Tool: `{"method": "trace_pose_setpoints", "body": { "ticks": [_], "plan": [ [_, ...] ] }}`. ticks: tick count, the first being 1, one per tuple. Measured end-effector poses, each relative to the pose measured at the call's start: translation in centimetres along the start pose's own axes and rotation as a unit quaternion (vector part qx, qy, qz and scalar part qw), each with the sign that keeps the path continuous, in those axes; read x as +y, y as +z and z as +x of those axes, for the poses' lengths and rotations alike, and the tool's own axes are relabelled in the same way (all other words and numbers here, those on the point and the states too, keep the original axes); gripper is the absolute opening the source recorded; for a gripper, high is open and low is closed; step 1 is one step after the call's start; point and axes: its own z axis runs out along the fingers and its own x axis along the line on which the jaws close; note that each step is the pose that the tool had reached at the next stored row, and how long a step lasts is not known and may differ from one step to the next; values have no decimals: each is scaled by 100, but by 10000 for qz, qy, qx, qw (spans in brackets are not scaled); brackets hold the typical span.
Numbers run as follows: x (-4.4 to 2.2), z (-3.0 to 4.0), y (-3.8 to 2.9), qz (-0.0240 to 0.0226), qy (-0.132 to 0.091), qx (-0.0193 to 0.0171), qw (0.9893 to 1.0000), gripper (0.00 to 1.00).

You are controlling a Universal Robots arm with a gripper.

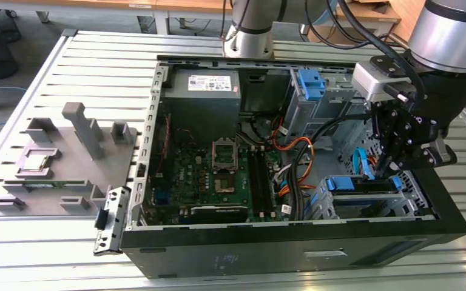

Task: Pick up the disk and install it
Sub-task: 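Insert the second disk wire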

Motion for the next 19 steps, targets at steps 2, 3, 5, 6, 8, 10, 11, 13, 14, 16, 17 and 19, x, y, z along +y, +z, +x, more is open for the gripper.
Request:
{"method": "trace_pose_setpoints", "body": {
  "ticks": [2,3,5,6,8,10,11,13,14,16,17,19],
  "plan": [
    [0,0,0,0,0,0,10000,18],
    [0,0,0,0,0,0,10000,18],
    [1,0,0,-2,4,0,10000,24],
    [-4,1,1,-12,26,1,10000,24],
    [-9,1,1,-29,50,2,10000,24],
    [-11,1,1,-44,80,4,10000,24],
    [-11,2,1,-50,103,5,9999,24],
    [-12,1,1,-62,158,4,9999,24],
    [-12,2,1,-68,187,5,9998,24],
    [-12,2,1,-83,253,8,9996,24],
    [-12,2,1,-90,292,8,9995,24],
    [-12,2,1,-102,370,-2,9993,24]
  ]
}}
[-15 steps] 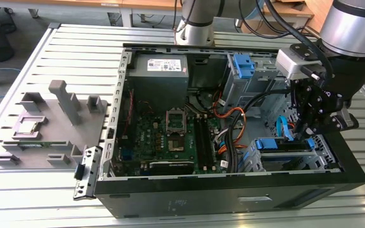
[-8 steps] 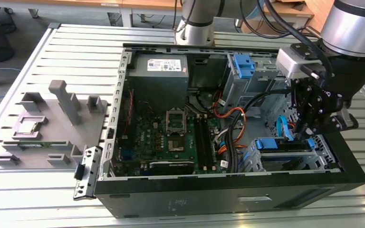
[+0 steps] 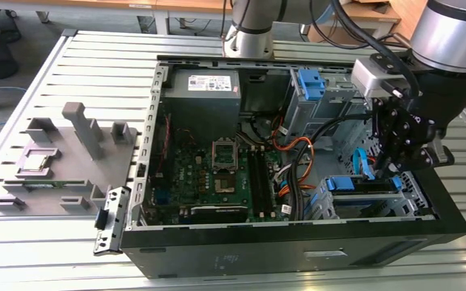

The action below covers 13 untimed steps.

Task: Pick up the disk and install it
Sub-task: 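Insert the second disk wire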

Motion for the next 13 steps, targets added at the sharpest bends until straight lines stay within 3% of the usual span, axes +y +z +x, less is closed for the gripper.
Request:
{"method": "trace_pose_setpoints", "body": {
  "ticks": [5,10,11,13],
  "plan": [
    [0,-1,1,-19,136,-97,9999,24],
    [-3,0,1,-37,168,-172,9997,24],
    [-4,0,2,-37,175,-202,9996,24],
    [-4,0,1,-39,196,-295,9994,24]
  ]
}}
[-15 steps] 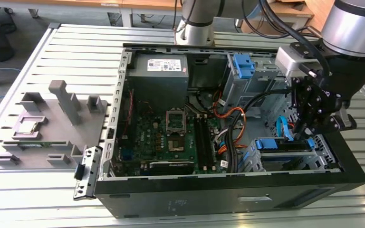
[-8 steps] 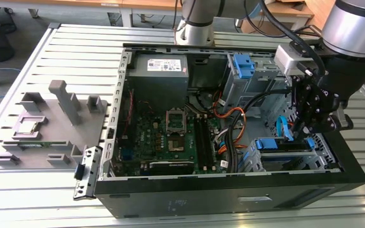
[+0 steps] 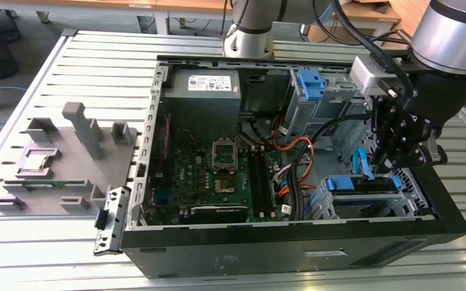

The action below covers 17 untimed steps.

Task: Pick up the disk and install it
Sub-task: 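Insert the second disk wire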

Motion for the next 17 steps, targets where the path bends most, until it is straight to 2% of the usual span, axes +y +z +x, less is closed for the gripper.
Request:
{"method": "trace_pose_setpoints", "body": {
  "ticks": [3,5,8,14,17],
  "plan": [
    [0,0,0,-7,34,-149,9999,24],
    [0,0,-1,-15,45,-193,9998,24],
    [0,0,0,-20,70,-218,9997,24],
    [0,0,0,-38,330,-247,9991,24],
    [-2,0,0,-46,375,-268,9989,24]
  ]
}}
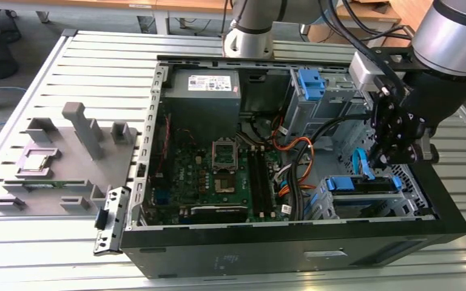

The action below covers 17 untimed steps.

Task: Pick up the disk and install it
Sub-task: 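Insert the second disk wire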

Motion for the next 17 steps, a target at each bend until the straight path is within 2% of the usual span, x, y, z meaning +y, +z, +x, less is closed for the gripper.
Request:
{"method": "trace_pose_setpoints", "body": {
  "ticks": [8,10,17],
  "plan": [
    [1,0,0,-1,1,0,10000,24],
    [1,0,0,-1,1,0,10000,17],
    [1,0,0,-2,1,0,10000,17]
  ]
}}
